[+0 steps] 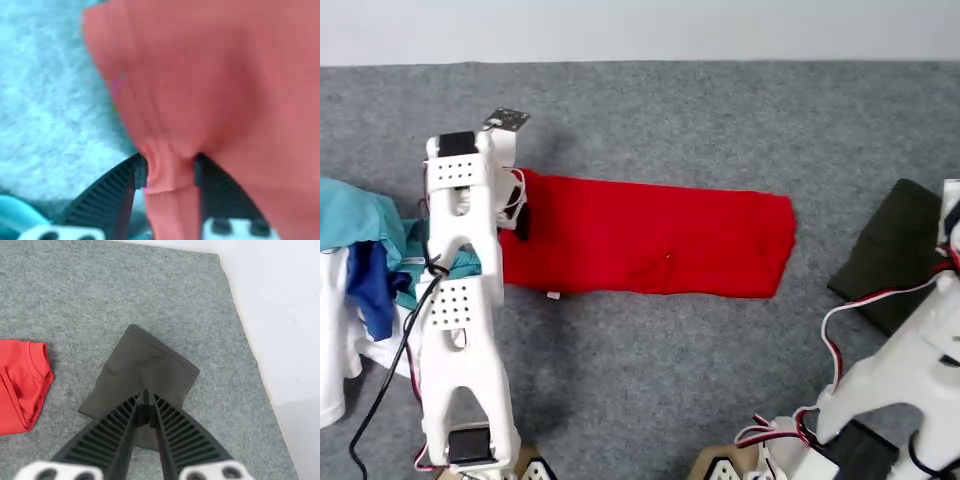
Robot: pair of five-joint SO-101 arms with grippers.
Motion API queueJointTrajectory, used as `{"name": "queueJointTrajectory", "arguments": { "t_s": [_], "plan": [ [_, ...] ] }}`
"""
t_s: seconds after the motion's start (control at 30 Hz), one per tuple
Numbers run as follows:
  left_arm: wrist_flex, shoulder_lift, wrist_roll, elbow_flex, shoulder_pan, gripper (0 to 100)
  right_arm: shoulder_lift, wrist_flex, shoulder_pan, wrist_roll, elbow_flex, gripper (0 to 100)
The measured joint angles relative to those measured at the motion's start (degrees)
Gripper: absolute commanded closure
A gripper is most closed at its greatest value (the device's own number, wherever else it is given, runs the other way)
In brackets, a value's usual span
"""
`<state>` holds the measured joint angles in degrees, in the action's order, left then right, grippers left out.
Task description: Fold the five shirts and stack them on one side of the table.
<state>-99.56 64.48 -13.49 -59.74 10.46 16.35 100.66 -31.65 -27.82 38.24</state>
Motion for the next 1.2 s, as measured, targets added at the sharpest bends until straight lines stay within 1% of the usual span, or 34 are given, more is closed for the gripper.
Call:
{"name": "queueJointTrajectory", "arguments": {
  "t_s": [0.07, 0.27, 0.37, 0.53, 0.6, 0.73, 0.87, 0.97, 1.07, 1.2],
  "plan": [
    [0.0, 0.0, 0.0, 0.0, -0.26, 100, 0.0, 0.0, 0.0, 0.0, 0.0, 99.0],
    [0.0, 0.18, 0.18, -0.09, -0.53, 100, 2.02, 0.0, 0.0, 0.0, -0.53, 99.0],
    [0.09, -2.11, 0.09, 1.05, -0.26, 100, 2.64, 0.0, -0.44, -0.44, -0.53, 99.0],
    [0.09, -11.69, 0.0, 7.47, 0.44, 100, 2.73, 0.0, -3.25, -3.34, -0.53, 99.0],
    [0.18, -16.88, 0.18, 10.99, -0.88, 100, 2.73, 0.0, -4.4, -3.69, -0.53, 99.0],
    [0.26, -26.9, 0.0, 17.41, -6.15, 100, 2.73, 0.0, -6.15, -5.1, -2.02, 99.0],
    [0.18, -33.67, 0.18, 19.78, -13.71, 100, 2.9, 0.0, -6.33, -6.15, -7.3, 99.0],
    [0.18, -36.22, 0.53, 20.13, -19.96, 100, 2.9, 0.0, -6.33, -6.15, -8.88, 99.0],
    [0.18, -36.92, 2.46, 20.13, -26.11, 100, 2.9, 0.0, -6.33, -6.15, -8.88, 99.0],
    [1.67, -36.92, 5.19, 20.13, -32.26, 100, 2.9, 0.0, -6.33, -6.15, -8.88, 99.0]
  ]
}}
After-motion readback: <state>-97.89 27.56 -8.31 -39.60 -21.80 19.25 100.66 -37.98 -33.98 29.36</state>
